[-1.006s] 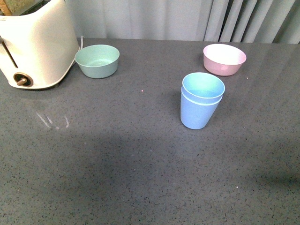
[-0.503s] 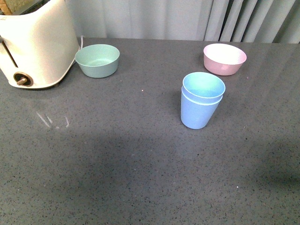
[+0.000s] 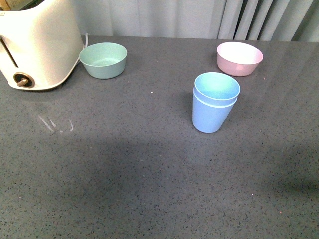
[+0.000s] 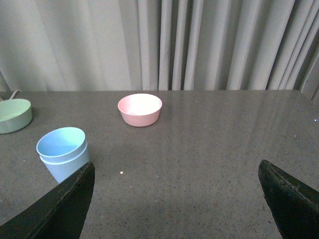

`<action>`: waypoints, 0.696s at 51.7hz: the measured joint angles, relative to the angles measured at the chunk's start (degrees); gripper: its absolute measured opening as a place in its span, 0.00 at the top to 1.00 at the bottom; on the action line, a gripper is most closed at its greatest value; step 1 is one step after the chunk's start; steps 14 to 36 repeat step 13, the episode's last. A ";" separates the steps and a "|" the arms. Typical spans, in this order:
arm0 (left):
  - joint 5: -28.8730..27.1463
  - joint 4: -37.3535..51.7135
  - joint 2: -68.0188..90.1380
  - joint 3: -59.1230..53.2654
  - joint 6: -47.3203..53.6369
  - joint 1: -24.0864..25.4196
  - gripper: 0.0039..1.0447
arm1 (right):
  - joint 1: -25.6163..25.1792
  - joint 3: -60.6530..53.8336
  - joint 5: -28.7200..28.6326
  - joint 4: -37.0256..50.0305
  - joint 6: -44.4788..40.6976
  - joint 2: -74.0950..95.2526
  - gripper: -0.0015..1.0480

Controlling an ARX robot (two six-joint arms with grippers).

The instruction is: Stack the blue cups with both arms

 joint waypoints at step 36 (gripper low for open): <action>0.00 0.00 0.00 0.00 0.00 0.00 0.08 | 0.00 0.00 0.00 0.00 0.00 0.00 0.09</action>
